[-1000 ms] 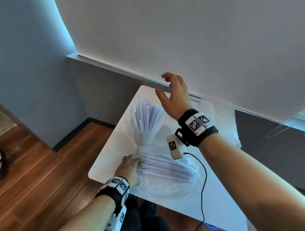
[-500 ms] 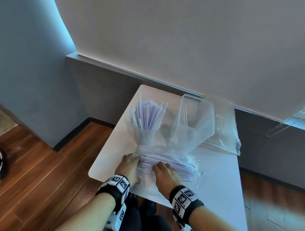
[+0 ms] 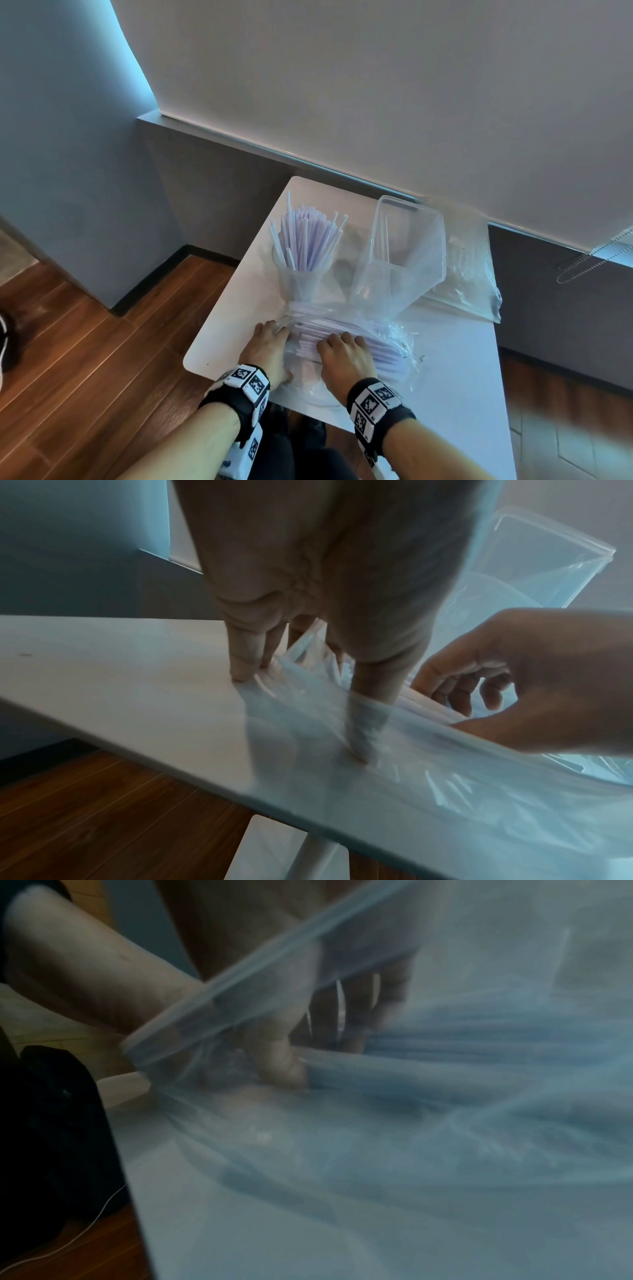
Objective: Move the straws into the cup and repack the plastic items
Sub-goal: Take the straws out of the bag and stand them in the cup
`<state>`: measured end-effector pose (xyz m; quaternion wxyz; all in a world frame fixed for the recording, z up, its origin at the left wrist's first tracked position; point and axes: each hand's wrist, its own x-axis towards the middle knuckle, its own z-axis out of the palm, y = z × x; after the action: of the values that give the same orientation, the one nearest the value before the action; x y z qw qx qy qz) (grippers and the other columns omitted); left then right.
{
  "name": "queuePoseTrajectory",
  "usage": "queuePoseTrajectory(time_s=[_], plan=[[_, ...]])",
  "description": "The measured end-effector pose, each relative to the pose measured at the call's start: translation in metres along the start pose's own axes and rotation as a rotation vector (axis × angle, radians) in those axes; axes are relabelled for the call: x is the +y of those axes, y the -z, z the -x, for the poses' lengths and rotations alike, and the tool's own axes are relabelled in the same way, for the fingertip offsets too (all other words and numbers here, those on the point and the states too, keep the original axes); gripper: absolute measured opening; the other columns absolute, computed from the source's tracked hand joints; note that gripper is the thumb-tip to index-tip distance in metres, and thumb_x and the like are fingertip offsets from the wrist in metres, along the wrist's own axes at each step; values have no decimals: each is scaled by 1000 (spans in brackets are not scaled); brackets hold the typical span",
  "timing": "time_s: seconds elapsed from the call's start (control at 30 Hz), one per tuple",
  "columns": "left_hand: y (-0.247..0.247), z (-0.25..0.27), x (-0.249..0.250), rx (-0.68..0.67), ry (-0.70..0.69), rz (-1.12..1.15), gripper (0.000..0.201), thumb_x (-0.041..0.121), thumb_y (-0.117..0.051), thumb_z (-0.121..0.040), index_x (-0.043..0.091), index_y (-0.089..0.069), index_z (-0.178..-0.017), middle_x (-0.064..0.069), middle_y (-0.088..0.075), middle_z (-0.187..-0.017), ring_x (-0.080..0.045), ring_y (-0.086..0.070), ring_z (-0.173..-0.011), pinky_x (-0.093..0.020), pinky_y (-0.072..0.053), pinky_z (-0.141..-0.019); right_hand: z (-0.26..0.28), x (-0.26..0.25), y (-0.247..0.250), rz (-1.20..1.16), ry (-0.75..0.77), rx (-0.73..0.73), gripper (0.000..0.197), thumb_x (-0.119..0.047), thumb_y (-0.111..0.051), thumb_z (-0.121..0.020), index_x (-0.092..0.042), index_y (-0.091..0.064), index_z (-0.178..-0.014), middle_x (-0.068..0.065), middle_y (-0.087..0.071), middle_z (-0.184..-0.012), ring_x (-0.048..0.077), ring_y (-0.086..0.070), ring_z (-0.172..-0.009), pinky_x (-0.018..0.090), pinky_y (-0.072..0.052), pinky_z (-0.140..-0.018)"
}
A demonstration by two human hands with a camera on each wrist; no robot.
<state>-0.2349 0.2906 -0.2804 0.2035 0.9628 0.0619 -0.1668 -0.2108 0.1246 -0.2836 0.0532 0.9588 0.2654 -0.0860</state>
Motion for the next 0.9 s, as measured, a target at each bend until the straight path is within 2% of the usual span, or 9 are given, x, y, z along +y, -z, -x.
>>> queuePoseTrajectory(time_s=[0.1, 0.2, 0.27, 0.47, 0.57, 0.63, 0.67, 0.77, 0.9], plan=[[-1, -1, -1, -2, -1, -3, 76, 34, -81, -71, 22, -43, -136, -2, -32, -146, -23, -33, -132, -32, -38, -105, -1, -1, 8, -5, 3, -57, 23, -9, -77, -48, -18, -67, -67, 1, -64, -64, 26, -62, -63, 37, -51, -61], [-2, -1, -1, -6, 3, 3, 81, 32, -80, -72, 23, -39, -141, -3, -30, -148, -24, -31, -134, -32, -37, -107, -2, -1, 11, 22, 63, -112, 21, -13, -59, -78, -13, -67, -98, 7, -68, -97, 31, -60, -95, 43, -44, -87], [-3, -2, -2, 1, -1, 1, 80, 30, -79, -72, 23, -39, -141, -3, -31, -148, -23, -32, -133, -32, -37, -107, -4, 1, 10, 52, 83, -105, 24, -16, -54, -85, -13, -63, -107, 8, -66, -106, 31, -58, -103, 43, -39, -93], [-4, -3, -2, 1, 8, 1, 79, 32, -81, -71, 22, -42, -139, -2, -31, -148, -22, -32, -133, -32, -37, -107, -5, -2, 9, 101, 134, -141, 24, -23, -61, -84, -10, -62, -103, 11, -65, -105, 32, -58, -101, 44, -40, -93], [-5, -3, -2, 3, 11, -18, 78, 27, -81, -72, 21, -41, -140, -2, -31, -148, -23, -33, -134, -32, -38, -108, -2, -4, 13, 127, 150, -216, 20, -23, -69, -75, -12, -63, -91, 8, -69, -87, 30, -65, -82, 42, -45, -83], [-5, -3, -2, 2, 11, -19, 80, 27, -81, -72, 21, -41, -141, -2, -30, -148, -23, -32, -134, -33, -38, -108, -3, -2, 10, 106, 159, -201, 21, -20, -74, -62, -16, -63, -80, 3, -67, -71, 26, -65, -66, 37, -48, -73], [-5, -3, -2, 1, 10, -17, 80, 28, -81, -72, 21, -41, -140, -3, -30, -148, -23, -32, -134, -32, -38, -107, -3, 0, 8, 99, 179, -169, 21, -20, -74, -60, -17, -64, -78, 3, -67, -70, 25, -65, -65, 36, -49, -71], [-4, -3, -2, -5, 11, -15, 79, 30, -81, -71, 21, -42, -139, -2, -32, -147, -23, -32, -133, -32, -39, -106, -2, 4, 8, 41, 222, -109, 21, -29, -66, -72, -15, -66, -88, 6, -68, -85, 28, -65, -80, 39, -49, -78], [0, -1, -1, -34, 2, -8, 83, 33, -81, -68, 23, -41, -139, -1, -33, -146, -22, -32, -132, -34, -40, -105, 6, 12, 13, -147, 164, -32, 29, -34, -48, -88, -18, -54, -111, 6, -66, -106, 33, -62, -95, 38, -40, -88]])
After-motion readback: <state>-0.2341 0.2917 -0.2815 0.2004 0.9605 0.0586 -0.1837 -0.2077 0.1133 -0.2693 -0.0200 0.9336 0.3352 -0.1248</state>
